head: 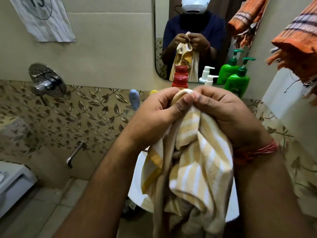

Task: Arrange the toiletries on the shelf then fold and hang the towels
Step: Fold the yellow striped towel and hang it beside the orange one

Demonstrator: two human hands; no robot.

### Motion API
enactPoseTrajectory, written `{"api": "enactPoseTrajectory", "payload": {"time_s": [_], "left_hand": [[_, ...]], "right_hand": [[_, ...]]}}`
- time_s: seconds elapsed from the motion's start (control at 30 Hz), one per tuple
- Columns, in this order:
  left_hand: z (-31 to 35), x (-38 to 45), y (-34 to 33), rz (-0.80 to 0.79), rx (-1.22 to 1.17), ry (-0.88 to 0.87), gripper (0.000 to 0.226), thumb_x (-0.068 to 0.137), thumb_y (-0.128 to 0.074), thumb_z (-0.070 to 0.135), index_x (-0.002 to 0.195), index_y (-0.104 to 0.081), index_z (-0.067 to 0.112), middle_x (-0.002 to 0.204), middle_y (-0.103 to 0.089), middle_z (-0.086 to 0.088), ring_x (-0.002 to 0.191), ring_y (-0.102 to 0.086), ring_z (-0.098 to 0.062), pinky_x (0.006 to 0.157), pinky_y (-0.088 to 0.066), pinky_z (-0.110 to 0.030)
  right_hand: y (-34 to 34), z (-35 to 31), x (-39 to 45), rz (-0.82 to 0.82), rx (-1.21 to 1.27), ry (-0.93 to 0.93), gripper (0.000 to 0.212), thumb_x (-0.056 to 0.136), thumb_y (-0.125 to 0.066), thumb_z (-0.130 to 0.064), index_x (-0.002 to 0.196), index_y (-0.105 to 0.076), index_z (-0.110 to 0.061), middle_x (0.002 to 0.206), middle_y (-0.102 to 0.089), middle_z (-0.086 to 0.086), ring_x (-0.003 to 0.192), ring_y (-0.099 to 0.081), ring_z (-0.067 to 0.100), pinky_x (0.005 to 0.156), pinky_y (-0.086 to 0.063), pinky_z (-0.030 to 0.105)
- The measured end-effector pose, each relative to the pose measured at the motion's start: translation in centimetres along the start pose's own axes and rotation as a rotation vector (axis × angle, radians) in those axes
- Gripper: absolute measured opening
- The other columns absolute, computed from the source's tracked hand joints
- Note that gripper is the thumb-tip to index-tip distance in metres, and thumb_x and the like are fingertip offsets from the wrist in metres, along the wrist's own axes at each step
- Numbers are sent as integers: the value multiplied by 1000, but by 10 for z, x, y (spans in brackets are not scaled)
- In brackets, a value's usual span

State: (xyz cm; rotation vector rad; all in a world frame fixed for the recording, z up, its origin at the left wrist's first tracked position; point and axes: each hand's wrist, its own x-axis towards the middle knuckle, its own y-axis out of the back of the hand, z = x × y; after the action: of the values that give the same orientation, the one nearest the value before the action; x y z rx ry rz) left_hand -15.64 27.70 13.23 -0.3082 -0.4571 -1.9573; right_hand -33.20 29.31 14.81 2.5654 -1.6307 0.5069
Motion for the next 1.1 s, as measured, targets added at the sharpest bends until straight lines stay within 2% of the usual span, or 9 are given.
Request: {"api": "enactPoseTrajectory", "payload": {"time_s": [0.2,0.37,0.43,0.57,0.67,0.77,0.87,1.0,1.1], "left_hand": [[-17,-7,26,490,-148,48,20,96,-58,30,83,-69,20,71,-68,9,65,-61,-6,61,-52,-23],[-31,-23,70,825,-28,63,22,101,-59,27,82,-66,20,68,-67,12,67,-61,-8,62,-51,-22],[-31,-26,72,786,67,53,17,99,-61,23,83,-65,20,70,-69,13,67,-62,-3,61,-51,-20],[-14,-28,54,505,229,15,13,89,-70,32,102,-68,29,106,-75,8,104,-69,-7,88,-53,-29],[10,-29,36,190,207,-72,40,86,-73,40,123,-62,29,123,-70,11,119,-63,-7,95,-53,-29],[22,-28,20,-181,109,-51,44,89,-66,43,120,-63,12,109,-72,3,106,-67,-6,83,-53,-22],[18,-26,14,-159,150,9,34,88,-68,42,101,-68,10,92,-68,-19,84,-63,-20,71,-52,-43],[18,-33,27,16,88,-75,20,82,-66,38,72,-68,21,66,-59,12,63,-53,-1,58,-43,-16],[19,-37,37,175,-136,-112,15,77,-75,34,65,-69,27,63,-58,15,57,-52,1,53,-43,-11]], "right_hand": [[28,10,-8,244,-372,-2,16,86,-64,-28,86,-64,-12,75,-62,-5,67,-55,7,60,-45,19],[59,0,-27,396,-778,-91,19,93,-60,-39,95,-68,-22,92,-69,-2,86,-64,19,80,-51,46],[52,-8,-30,339,-811,-80,21,93,-58,-45,98,-68,-27,93,-70,-6,89,-65,16,80,-53,47],[14,-31,-32,-104,-647,56,21,94,-53,-32,107,-67,-23,92,-67,-17,84,-62,-1,71,-46,13],[-9,-33,-21,-295,-579,128,26,94,-50,-23,112,-63,-10,105,-65,-8,98,-62,9,81,-48,21],[-18,-28,-6,-283,-587,147,19,95,-52,-22,102,-58,-6,95,-61,-6,91,-58,8,78,-45,24],[-13,-22,0,-165,-788,170,13,94,-55,-35,97,-58,-23,88,-59,-8,83,-56,9,72,-45,28],[4,-27,-15,-111,-785,78,27,84,-62,-51,88,-62,-25,77,-60,8,65,-54,20,53,-41,34],[27,-30,-37,-170,-679,20,20,85,-68,-39,78,-67,-20,71,-60,2,61,-55,13,51,-41,20]]}}
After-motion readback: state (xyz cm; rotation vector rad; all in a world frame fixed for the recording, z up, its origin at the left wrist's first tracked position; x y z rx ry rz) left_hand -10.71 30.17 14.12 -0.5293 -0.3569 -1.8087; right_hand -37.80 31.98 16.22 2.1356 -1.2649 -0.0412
